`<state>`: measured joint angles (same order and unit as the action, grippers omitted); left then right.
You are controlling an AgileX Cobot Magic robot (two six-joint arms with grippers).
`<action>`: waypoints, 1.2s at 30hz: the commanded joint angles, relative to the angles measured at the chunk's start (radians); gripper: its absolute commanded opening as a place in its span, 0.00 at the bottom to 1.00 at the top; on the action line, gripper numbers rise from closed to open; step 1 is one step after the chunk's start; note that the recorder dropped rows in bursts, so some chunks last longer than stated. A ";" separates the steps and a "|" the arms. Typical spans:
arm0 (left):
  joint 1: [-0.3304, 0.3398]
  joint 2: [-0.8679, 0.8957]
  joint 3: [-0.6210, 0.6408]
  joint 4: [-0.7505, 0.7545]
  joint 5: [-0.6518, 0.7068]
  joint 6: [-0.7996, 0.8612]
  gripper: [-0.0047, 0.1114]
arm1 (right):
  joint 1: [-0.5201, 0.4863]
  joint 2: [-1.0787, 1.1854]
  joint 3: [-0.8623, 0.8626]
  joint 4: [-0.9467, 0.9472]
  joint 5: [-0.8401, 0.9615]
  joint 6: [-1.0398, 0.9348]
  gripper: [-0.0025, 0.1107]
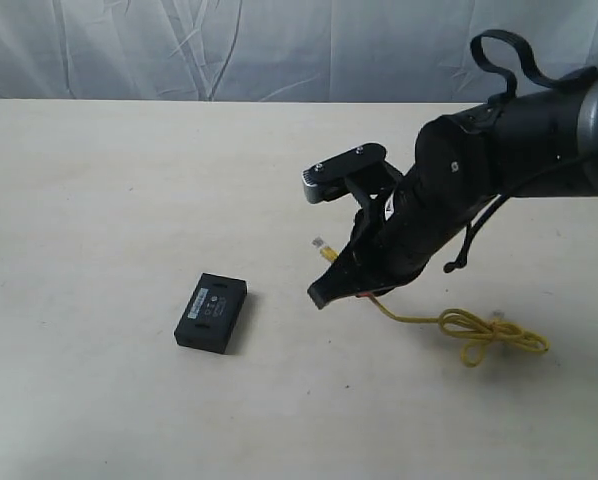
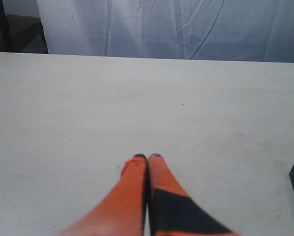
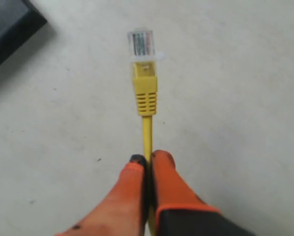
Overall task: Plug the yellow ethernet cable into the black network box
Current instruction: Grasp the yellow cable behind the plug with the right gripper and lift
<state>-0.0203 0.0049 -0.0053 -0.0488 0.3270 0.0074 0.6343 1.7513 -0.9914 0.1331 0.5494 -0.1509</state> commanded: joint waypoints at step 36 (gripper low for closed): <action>0.000 0.447 -0.379 0.109 -0.017 0.020 0.04 | -0.003 -0.010 0.068 0.040 -0.059 -0.254 0.02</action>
<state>-0.0203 0.2849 -0.2822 0.0323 0.2338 0.0074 0.6343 1.7513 -0.9284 0.1660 0.4878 -0.3925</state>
